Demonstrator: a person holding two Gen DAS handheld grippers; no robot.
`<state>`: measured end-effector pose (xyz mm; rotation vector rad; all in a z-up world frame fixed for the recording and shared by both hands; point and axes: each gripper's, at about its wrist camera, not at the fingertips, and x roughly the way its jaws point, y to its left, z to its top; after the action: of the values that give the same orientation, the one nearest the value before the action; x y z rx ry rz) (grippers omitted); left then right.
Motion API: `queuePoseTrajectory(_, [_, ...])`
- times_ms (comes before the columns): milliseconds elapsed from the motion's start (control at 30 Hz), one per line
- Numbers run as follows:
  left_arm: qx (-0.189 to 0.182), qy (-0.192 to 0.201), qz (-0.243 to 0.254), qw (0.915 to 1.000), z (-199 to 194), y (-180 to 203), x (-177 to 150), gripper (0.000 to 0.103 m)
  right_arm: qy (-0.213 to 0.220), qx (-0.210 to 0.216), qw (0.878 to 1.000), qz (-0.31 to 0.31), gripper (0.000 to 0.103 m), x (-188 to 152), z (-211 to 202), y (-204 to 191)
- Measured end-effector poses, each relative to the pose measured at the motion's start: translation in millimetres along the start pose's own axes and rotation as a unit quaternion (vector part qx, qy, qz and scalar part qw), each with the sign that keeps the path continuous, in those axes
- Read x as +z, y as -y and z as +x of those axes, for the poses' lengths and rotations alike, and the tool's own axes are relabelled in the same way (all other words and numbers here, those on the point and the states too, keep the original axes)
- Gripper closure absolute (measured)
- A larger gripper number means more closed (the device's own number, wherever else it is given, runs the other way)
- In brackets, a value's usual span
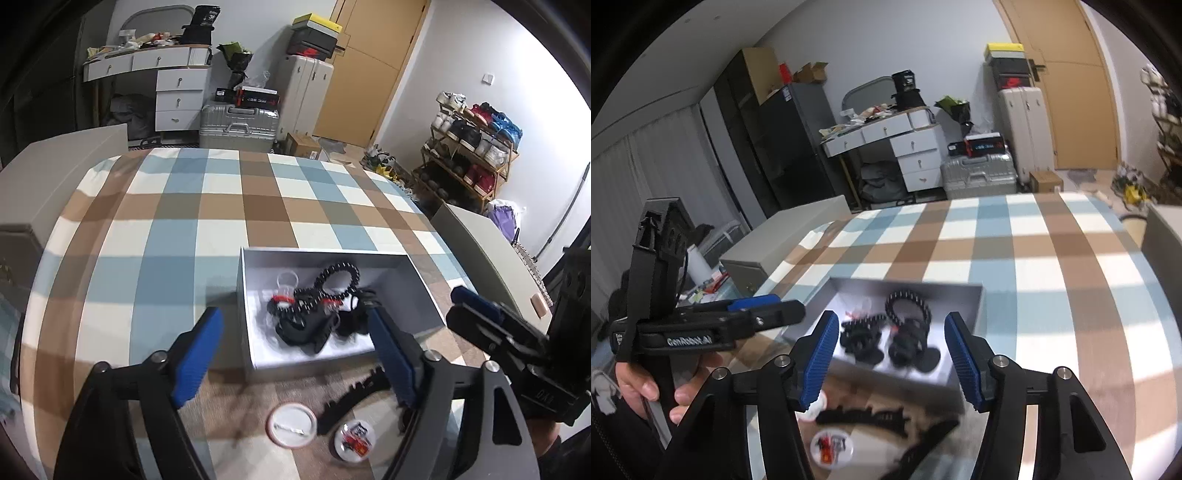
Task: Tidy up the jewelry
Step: 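Move the right tool to a black claw-clip strip and grasp it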
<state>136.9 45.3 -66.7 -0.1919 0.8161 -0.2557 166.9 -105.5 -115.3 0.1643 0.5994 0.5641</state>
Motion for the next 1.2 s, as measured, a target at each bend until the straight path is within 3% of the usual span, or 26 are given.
queuePoseTrajectory(167, [0.021,-0.011,0.006,0.9997,2.0,9.1,-18.6,0.023,-0.023,-0.006,1.000,-0.007,0.037,-23.0,-10.1,-0.6])
queuePoseTrajectory(667, [0.067,-0.048,-0.012,0.9965,1.8,8.6,-69.7,0.020,-0.100,-0.022,0.995,0.002,0.037,-77.5,-3.8,-4.0])
queuePoseTrajectory(767, [0.095,-0.046,-0.007,0.9944,-0.7,8.0,-75.8,0.020,-0.100,-0.034,0.994,0.001,0.038,-78.6,-2.7,-4.8])
queuePoseTrajectory(933, [0.095,-0.049,-0.023,0.9940,-4.3,2.3,-81.6,0.020,-0.115,-0.040,0.992,0.012,0.053,-78.6,5.3,-4.5])
queuePoseTrajectory(1067, [0.098,-0.050,-0.030,0.9935,-6.8,2.8,-84.7,0.020,-0.123,-0.037,0.992,0.011,0.083,-79.9,9.5,-6.3])
queuePoseTrajectory(1200, [0.090,-0.055,-0.033,0.9939,-5.6,3.7,-86.7,0.020,-0.123,-0.041,0.992,0.005,0.085,-81.4,9.6,-8.8])
